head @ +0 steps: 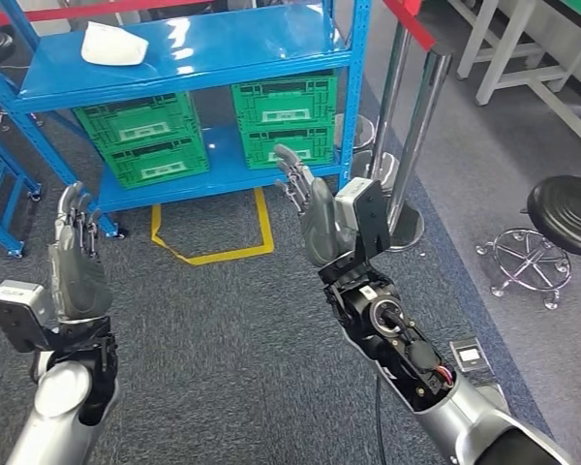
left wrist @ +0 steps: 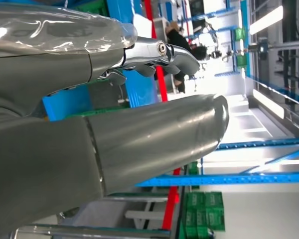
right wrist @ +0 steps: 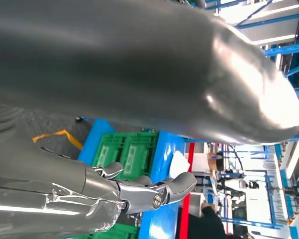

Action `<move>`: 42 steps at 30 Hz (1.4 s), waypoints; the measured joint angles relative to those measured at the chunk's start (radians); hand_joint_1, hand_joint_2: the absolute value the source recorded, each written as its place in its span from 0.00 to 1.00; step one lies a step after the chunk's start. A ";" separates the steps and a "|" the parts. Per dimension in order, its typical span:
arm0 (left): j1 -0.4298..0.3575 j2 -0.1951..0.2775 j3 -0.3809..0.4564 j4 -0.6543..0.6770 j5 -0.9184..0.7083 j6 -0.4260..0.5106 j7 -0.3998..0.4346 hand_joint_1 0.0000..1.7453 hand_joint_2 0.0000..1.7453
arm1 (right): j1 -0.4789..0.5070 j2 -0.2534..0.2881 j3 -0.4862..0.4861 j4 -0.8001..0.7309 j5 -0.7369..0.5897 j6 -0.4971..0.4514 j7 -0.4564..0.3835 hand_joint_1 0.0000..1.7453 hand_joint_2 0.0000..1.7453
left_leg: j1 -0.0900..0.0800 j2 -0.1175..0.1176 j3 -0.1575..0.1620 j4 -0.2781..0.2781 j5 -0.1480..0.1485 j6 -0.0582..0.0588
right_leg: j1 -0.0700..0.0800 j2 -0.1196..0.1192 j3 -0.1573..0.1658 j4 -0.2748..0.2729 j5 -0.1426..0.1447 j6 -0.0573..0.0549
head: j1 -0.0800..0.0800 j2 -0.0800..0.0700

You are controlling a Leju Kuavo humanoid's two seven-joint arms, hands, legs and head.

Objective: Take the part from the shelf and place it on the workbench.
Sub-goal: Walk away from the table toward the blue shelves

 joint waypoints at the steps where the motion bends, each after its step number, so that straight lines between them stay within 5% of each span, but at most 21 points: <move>1: -0.001 0.001 0.000 0.000 0.000 0.000 0.000 0.00 0.00 | 0.000 0.000 0.000 0.001 -0.001 0.000 -0.001 0.00 0.00 | -0.007 -0.002 0.020 -0.048 0.012 0.010 | -0.001 0.002 0.007 -0.007 -0.006 0.005 | -0.001 0.000; 4: -0.005 0.001 0.000 0.000 -0.001 -0.001 -0.001 0.00 0.00 | 0.000 0.000 0.001 0.003 -0.004 0.002 -0.006 0.00 0.00 | -0.008 -0.003 0.056 -0.097 -0.013 0.018 | -0.004 0.000 0.020 -0.009 -0.001 0.022 | -0.008 0.000; 6: -0.006 0.000 0.000 0.000 -0.002 -0.002 -0.001 0.00 0.00 | -0.005 0.000 0.001 0.004 -0.004 0.003 -0.010 0.00 0.00 | 0.000 -0.002 0.087 -0.114 -0.025 0.016 | -0.001 -0.011 0.004 0.041 -0.006 0.029 | -0.003 0.000; 9: -0.006 0.000 0.000 0.000 -0.003 -0.003 -0.001 0.00 0.00 | -0.009 0.000 0.002 0.007 -0.005 0.003 -0.012 0.00 0.00 | 0.002 -0.003 0.124 -0.120 -0.047 0.017 | -0.001 -0.021 -0.101 0.220 -0.069 0.038 | 0.011 0.000; 11: -0.002 0.000 0.000 0.000 -0.004 -0.004 0.000 0.00 0.00 | -0.005 0.000 0.004 0.010 -0.005 0.002 -0.012 0.00 0.00 | 0.003 -0.003 0.150 -0.119 -0.067 0.016 | -0.002 -0.023 -0.160 0.275 -0.105 0.045 | 0.018 0.000; 13: 0.000 0.000 0.000 0.001 -0.004 -0.004 0.002 0.00 0.00 | -0.004 -0.001 0.004 0.013 -0.005 0.001 -0.012 0.00 0.00 | 0.003 -0.003 0.182 -0.118 -0.090 0.012 | -0.003 -0.027 -0.160 0.196 -0.053 0.046 | 0.026 0.000; 16: 0.000 -0.001 0.000 0.002 -0.005 -0.005 0.005 0.00 0.00 | -0.004 -0.001 0.006 0.015 -0.005 0.000 -0.012 0.00 0.00 | 0.003 -0.003 0.215 -0.113 -0.123 -0.001 | 0.000 -0.036 -0.122 0.011 0.096 0.035 | 0.032 0.000; 19: -0.002 -0.002 0.000 0.003 -0.005 -0.007 0.006 0.00 0.00 | -0.003 -0.001 0.008 0.015 -0.005 -0.002 -0.011 0.00 0.00 | 0.001 -0.004 0.222 -0.100 -0.136 -0.018 | 0.006 -0.033 -0.104 -0.013 0.103 0.005 | 0.027 0.000; 22: -0.004 -0.003 0.000 0.003 -0.005 -0.007 0.005 0.00 0.00 | -0.005 -0.001 0.009 0.013 -0.004 -0.004 -0.011 0.00 0.00 | 0.005 -0.004 0.176 0.000 -0.164 -0.031 | 0.003 -0.028 -0.081 -0.016 0.096 -0.014 | 0.019 0.000; 24: -0.004 -0.003 0.000 0.003 -0.005 -0.007 0.005 0.00 0.00 | -0.005 -0.001 0.009 0.012 -0.004 -0.004 -0.010 0.00 0.00 | 0.008 -0.003 0.080 0.140 -0.212 -0.040 | 0.001 -0.027 -0.073 -0.017 0.085 -0.018 | 0.010 0.000; 26: 0.001 -0.001 0.000 0.003 -0.005 -0.007 0.005 0.00 0.00 | -0.003 -0.001 0.009 0.013 -0.004 -0.004 -0.009 0.00 0.00 | 0.010 -0.003 0.004 0.213 -0.235 -0.046 | 0.001 -0.024 -0.061 -0.017 0.072 -0.017 | 0.006 0.000; 28: 0.004 0.000 0.000 0.003 -0.005 -0.007 0.005 0.00 0.00 | -0.003 -0.001 0.009 0.013 -0.004 -0.004 -0.009 0.00 0.00 | 0.012 -0.003 0.003 0.142 -0.176 -0.042 | 0.001 -0.022 -0.041 -0.017 0.056 -0.013 | 0.004 0.000; 30: 0.004 0.001 0.000 0.003 -0.004 -0.007 0.005 0.00 0.00 | -0.003 -0.001 0.010 0.013 -0.004 -0.004 -0.009 0.00 0.00 | 0.010 -0.003 0.048 -0.003 -0.081 -0.033 | 0.001 -0.021 -0.021 -0.017 0.039 -0.006 | 0.002 0.000; 31: 0.004 0.002 0.000 0.003 -0.004 -0.006 0.006 0.00 0.00 | -0.004 -0.001 0.010 0.014 -0.004 -0.004 -0.009 0.00 0.00 | 0.008 -0.002 0.065 -0.053 -0.062 -0.027 | 0.002 -0.020 -0.014 -0.019 0.031 0.000 | 0.001 0.000; 36: 0.004 0.004 0.000 0.001 0.002 -0.004 0.009 0.00 0.00 | -0.005 -0.001 0.012 0.013 -0.004 -0.012 -0.011 0.00 0.00 | 0.007 -0.004 0.101 -0.091 -0.060 0.008 | 0.004 -0.022 -0.008 0.014 0.009 0.029 | 0.003 0.000; 40: 0.004 0.004 0.000 0.000 0.009 0.005 0.013 0.00 0.00 | -0.001 -0.001 0.015 0.014 -0.004 -0.012 -0.013 0.00 0.00 | 0.003 -0.005 0.132 -0.091 -0.082 0.023 | 0.002 -0.027 -0.147 0.251 -0.083 0.037 | 0.020 0.000; 42: 0.007 0.004 0.000 0.001 0.011 0.007 0.014 0.00 0.00 | 0.002 -0.001 0.015 0.015 -0.004 -0.012 -0.013 0.00 0.00 | -0.001 -0.006 0.150 -0.091 -0.098 0.024 | 0.002 -0.027 -0.190 0.279 -0.088 0.036 | 0.027 0.000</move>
